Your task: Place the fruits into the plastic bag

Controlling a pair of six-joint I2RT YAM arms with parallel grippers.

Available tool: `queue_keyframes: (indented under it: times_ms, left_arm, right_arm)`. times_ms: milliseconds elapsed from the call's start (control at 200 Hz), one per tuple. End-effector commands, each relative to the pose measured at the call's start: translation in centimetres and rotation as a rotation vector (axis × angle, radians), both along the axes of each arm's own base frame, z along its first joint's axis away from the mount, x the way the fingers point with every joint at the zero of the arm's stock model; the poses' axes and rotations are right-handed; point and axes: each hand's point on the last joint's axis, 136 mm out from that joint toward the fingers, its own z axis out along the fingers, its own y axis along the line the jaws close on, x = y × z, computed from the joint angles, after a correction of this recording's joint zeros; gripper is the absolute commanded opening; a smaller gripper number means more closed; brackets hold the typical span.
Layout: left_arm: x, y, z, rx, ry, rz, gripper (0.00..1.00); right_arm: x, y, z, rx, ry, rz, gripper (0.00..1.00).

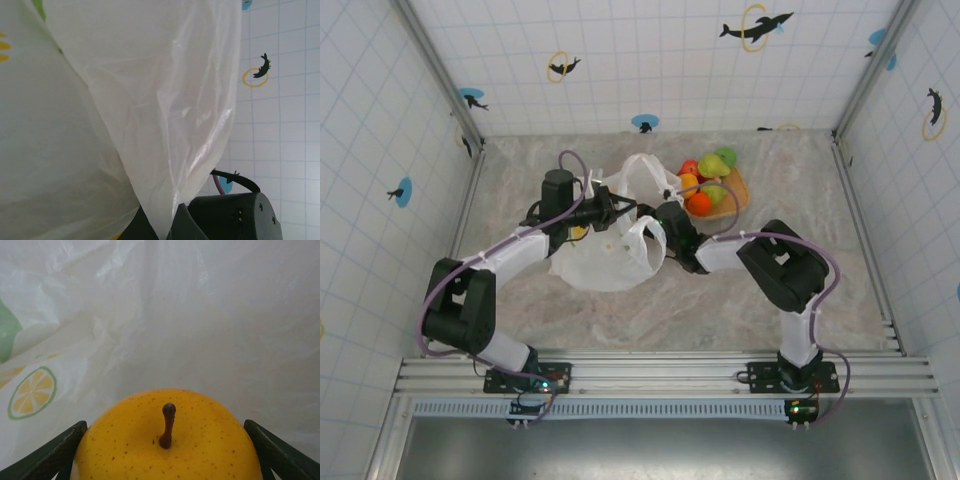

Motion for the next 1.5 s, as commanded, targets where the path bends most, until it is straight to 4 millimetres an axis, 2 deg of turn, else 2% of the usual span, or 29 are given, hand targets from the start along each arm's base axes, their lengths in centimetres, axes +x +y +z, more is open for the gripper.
queue_keyframes:
  times_ms: [0,170,310,661,901,1081,1246,1381,1496]
  left_arm:
    - [-0.4,-0.5,0.1,-0.026,-0.002,-0.029,0.00]
    - [-0.4,-0.5,-0.2,-0.022,0.002,-0.030,0.00]
    - [-0.4,-0.5,-0.3,-0.017,0.002,-0.033,0.00]
    - [0.0,-0.1,-0.3,-0.003,-0.010,-0.019,0.00]
    - [0.3,0.5,-0.4,0.008,-0.013,-0.004,0.00]
    - [0.5,1.1,-0.7,0.024,-0.007,0.009,0.00]
    - [0.6,1.7,-1.3,0.083,-0.027,0.001,0.00]
    - [0.1,2.8,-2.6,0.142,-0.045,-0.024,0.00]
    - [-1.2,3.0,-3.5,0.200,-0.092,-0.093,0.00]
  right_arm:
    - [-0.2,1.9,-0.4,0.071,0.091,0.041,0.66]
    - [-0.9,4.3,1.0,0.140,0.120,0.177,0.75]
    - [-1.9,5.1,2.5,0.175,0.120,0.258,0.81]
    - [-4.2,4.1,4.9,0.236,0.075,0.365,0.88]
    - [-5.1,2.7,5.6,0.185,0.024,0.400,0.91]
    - [-6.0,0.2,4.0,-0.007,0.010,0.394,0.88]
    - [-7.0,-3.2,2.4,-0.225,-0.010,0.380,0.86]
    - [-6.6,-6.7,2.0,-0.385,-0.040,0.282,0.86]
    - [-5.8,-9.3,1.7,-0.473,-0.052,0.164,0.86]
